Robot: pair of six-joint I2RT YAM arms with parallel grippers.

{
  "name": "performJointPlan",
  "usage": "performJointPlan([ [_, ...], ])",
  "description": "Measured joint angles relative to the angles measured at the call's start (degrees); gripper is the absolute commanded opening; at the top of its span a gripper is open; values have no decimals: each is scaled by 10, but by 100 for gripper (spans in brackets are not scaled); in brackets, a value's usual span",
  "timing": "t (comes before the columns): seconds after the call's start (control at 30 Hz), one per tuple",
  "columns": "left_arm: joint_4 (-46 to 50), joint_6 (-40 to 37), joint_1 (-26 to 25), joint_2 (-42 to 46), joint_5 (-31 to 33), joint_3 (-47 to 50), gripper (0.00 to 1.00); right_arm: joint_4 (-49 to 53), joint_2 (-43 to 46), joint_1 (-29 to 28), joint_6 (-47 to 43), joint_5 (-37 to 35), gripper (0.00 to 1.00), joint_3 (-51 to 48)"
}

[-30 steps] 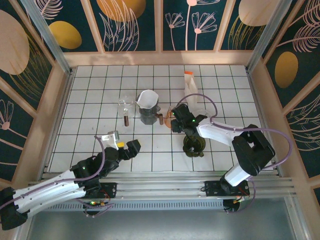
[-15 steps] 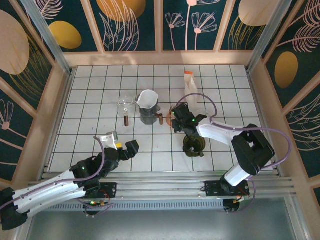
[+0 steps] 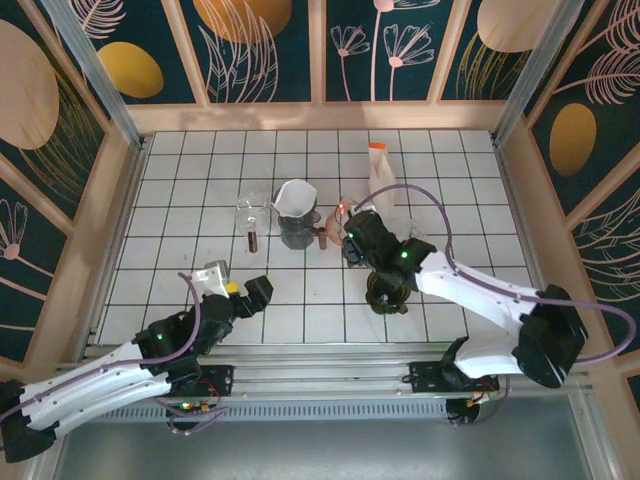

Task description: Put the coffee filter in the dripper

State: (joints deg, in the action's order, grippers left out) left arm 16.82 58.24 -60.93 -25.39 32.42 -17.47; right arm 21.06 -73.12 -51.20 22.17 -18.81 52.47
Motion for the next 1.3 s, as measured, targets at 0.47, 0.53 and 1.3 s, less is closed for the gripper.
performJointPlan([
  [0.47,36,8,0,47,29,0,99,123,6,-262,173,-40,14,-18],
  [0.53,41,8,0,48,31,0,99,117,-18,-269,179,-38,14,-22],
  [1.3,64,21,0,68,31,0,99,59,-97,-280,194,-33,59,-43],
])
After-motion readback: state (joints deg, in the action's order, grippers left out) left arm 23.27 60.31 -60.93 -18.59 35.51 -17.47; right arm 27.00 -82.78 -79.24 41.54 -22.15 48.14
